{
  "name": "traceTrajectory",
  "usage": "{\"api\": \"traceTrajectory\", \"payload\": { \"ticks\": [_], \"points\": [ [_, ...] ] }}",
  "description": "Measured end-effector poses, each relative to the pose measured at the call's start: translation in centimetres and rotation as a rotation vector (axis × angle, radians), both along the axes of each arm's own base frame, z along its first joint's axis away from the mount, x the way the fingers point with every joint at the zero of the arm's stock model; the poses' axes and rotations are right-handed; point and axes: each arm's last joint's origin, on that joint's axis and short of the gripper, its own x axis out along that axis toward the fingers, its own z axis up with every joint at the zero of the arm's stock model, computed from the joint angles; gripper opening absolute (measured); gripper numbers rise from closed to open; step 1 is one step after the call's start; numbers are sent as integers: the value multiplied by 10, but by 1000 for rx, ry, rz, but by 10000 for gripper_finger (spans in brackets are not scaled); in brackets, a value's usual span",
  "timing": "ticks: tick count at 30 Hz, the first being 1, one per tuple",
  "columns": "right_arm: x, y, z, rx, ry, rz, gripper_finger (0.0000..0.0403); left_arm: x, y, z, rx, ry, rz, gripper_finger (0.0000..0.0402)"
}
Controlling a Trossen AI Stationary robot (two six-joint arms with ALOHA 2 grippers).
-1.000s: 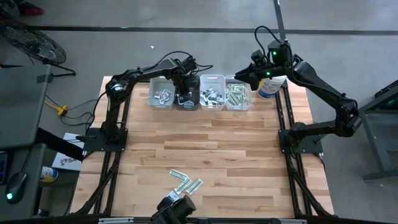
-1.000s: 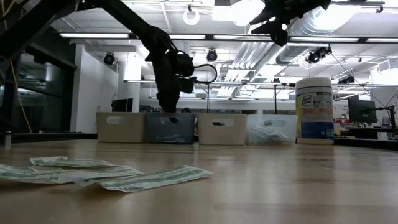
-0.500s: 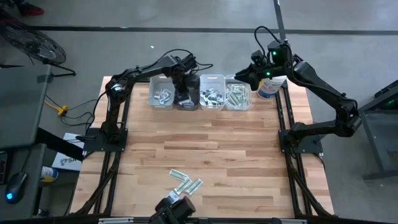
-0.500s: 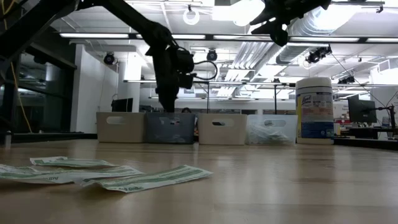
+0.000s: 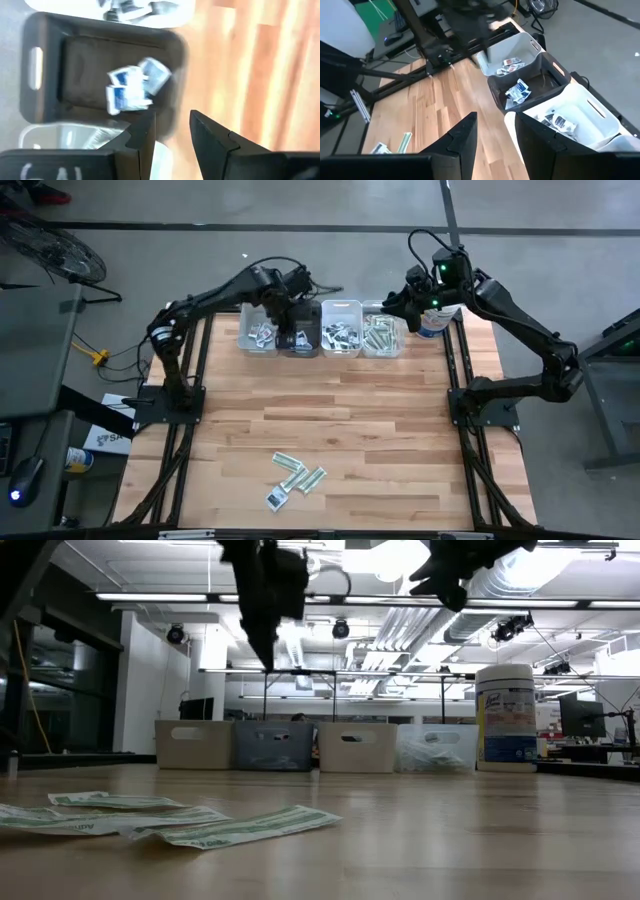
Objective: Pick & Place First Aid Supplies
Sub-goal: Put the black towelette pack into the white bin
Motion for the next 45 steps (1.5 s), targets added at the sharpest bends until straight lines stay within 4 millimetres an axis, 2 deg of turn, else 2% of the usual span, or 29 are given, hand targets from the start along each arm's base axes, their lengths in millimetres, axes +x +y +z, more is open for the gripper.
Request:
{"api": "traceTrajectory", "payload": {
  "ticks": [8,16,22,29,38,45],
  "points": [
    [-10,9,7,-70,-5,29,126,-3,-72,31,27,18,8,120],
    [-21,18,8,-102,28,51,126,1,-146,31,3,95,13,120],
    [-24,21,8,-102,48,66,126,2,-205,14,-36,148,18,120],
    [-25,23,7,-110,56,75,126,-6,-272,-10,-101,159,153,120],
    [-26,24,7,-105,48,104,126,-25,-360,-25,-244,-13,398,120],
    [-26,25,7,-107,42,121,126,-44,-415,-56,-290,37,472,120]
  ]
}}
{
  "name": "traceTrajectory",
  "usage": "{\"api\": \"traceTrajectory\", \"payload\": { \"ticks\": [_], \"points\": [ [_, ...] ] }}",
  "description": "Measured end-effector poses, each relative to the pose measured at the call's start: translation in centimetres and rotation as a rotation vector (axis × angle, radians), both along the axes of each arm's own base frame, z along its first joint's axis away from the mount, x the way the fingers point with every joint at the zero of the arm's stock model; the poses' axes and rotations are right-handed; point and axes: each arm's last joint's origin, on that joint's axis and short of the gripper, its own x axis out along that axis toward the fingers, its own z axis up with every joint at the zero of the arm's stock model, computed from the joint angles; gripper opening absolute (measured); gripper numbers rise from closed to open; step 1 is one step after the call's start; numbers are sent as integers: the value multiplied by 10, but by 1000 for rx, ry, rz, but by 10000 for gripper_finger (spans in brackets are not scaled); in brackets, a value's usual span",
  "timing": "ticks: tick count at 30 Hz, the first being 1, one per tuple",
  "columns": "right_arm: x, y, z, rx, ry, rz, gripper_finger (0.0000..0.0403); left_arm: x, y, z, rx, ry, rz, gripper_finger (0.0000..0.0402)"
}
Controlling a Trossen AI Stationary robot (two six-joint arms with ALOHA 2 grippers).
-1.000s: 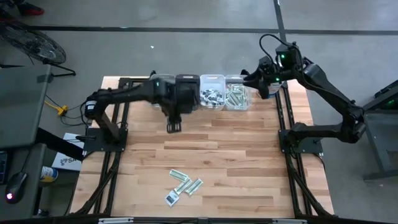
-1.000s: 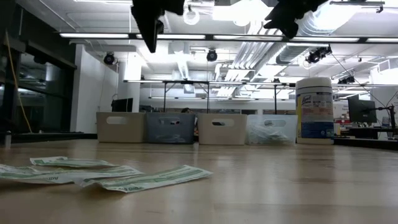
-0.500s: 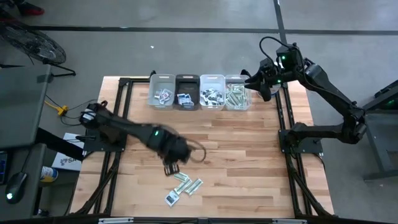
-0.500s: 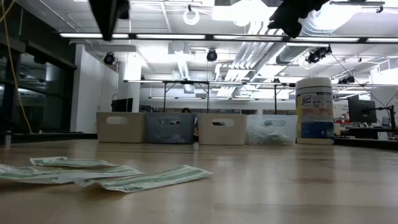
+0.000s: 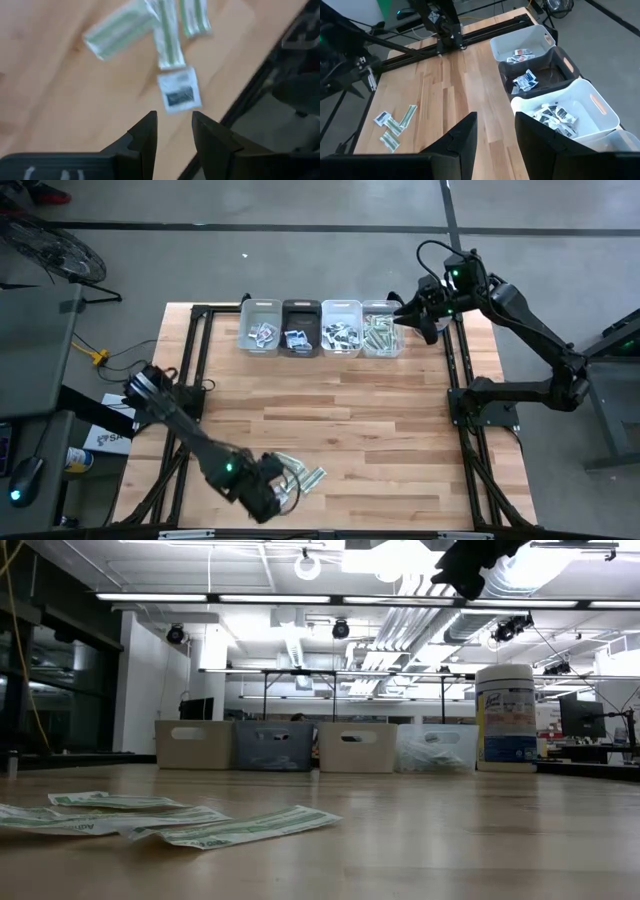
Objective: Pick & Place First Aid Supplies
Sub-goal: Put the black towelette pack into the white bin
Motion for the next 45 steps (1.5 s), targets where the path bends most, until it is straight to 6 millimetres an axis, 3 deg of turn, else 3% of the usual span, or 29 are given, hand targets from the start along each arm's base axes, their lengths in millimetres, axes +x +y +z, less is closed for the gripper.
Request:
{"api": "traceTrajectory", "payload": {
  "ticks": [5,18,25,37,45],
  "points": [
    [-1,1,0,4,1,-1,126,-3,-24,-24,22,29,-48,120],
    [-1,2,-1,79,12,-34,126,21,-52,-83,16,14,-76,120],
    [-3,3,-5,114,49,-42,126,23,-53,-93,9,40,22,120],
    [-4,4,-7,150,78,-76,126,27,-57,-92,-29,-8,25,120],
    [-5,4,-7,172,85,-94,126,31,-62,-112,-14,26,-7,120]
  ]
}}
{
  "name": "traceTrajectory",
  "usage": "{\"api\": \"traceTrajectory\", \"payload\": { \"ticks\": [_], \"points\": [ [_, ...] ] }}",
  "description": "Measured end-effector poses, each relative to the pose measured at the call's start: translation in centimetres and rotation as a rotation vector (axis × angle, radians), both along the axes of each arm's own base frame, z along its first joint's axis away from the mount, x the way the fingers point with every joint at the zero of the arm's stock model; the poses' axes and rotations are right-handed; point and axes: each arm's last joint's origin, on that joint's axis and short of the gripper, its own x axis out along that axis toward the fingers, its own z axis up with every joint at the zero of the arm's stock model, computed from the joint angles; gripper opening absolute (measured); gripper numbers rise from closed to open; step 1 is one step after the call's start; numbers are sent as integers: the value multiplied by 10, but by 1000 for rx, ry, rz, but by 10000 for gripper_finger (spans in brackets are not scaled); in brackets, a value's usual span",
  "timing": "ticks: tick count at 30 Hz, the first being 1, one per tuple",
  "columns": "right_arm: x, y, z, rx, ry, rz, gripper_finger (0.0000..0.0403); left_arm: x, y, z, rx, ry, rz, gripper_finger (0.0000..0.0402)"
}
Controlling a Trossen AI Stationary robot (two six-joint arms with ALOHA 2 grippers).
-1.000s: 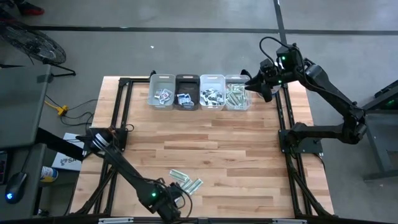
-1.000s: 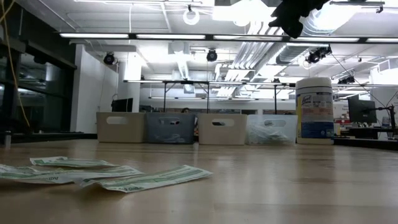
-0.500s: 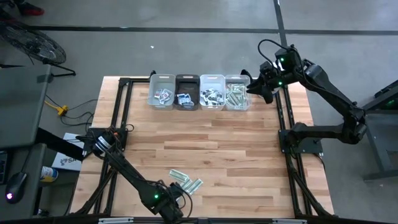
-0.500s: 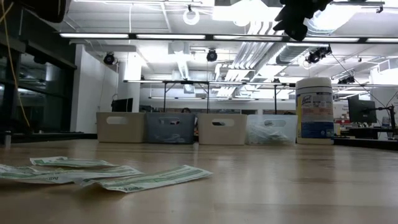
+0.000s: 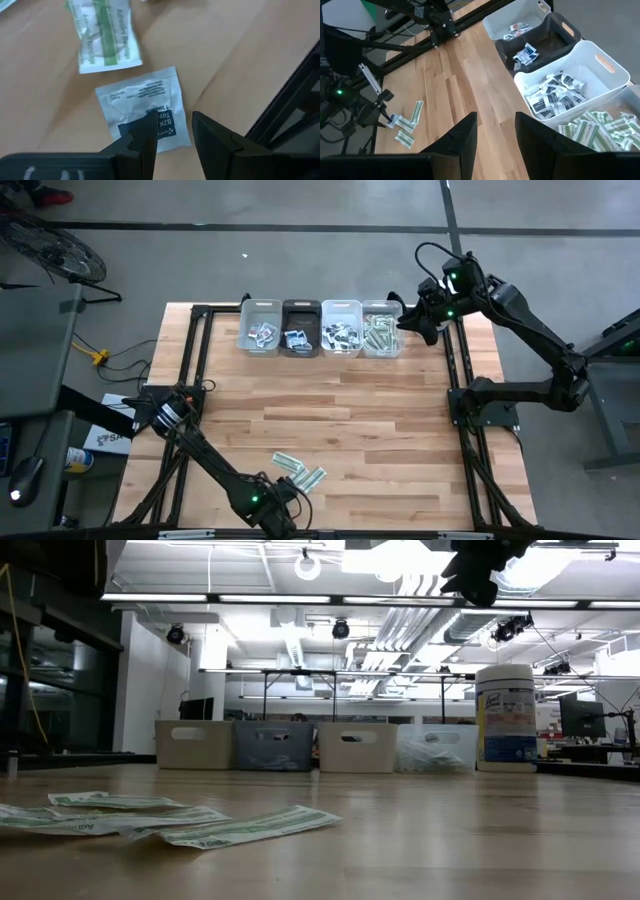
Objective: Pick & Place First Aid Supplies
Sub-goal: Put the black towelette pack into the white bin
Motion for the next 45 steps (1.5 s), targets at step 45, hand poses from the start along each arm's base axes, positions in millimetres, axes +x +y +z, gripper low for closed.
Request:
{"api": "traceTrajectory", "payload": {
  "ticks": [45],
  "points": [
    [0,-1,0,-103,8,48,126,7,32,92,341,19,-199,0]
  ]
}}
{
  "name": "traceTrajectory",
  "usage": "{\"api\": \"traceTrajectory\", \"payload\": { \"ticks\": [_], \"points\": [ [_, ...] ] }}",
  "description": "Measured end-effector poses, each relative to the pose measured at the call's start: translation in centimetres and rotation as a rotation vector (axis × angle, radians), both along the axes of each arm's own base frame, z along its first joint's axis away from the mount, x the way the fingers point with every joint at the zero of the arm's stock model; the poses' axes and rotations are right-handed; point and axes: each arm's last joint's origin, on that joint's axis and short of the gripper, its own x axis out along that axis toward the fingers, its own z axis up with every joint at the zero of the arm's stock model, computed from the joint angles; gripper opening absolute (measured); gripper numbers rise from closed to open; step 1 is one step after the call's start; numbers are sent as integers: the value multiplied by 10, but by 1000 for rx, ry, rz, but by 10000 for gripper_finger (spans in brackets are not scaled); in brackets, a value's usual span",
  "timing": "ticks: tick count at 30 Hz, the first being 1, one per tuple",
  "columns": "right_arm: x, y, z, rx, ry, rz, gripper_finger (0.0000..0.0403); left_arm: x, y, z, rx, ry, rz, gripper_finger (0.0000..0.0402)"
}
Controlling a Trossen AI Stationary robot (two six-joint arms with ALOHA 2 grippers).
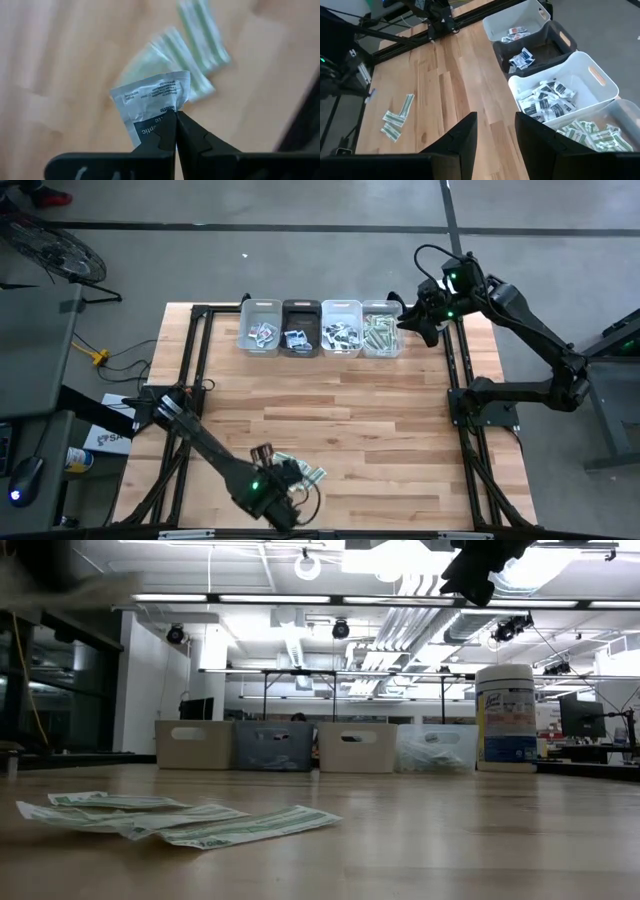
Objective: Pick & Place First Aid Supplies
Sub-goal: Put the black towelette pack into the white bin
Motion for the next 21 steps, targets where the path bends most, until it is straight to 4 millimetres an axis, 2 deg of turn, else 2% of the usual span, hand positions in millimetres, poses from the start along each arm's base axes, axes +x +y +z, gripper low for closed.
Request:
{"api": "traceTrajectory", "payload": {
  "ticks": [5,12,17,21],
  "points": [
    [0,-1,-1,12,17,-43,126,17,31,35,126,-43,-8,0],
    [-1,-2,-1,8,33,-85,126,52,89,80,246,-119,-83,0],
    [0,-2,0,-38,29,-53,126,71,138,95,311,-105,-96,0],
    [0,-3,0,-84,29,-29,126,78,175,108,354,-116,-110,0]
  ]
}}
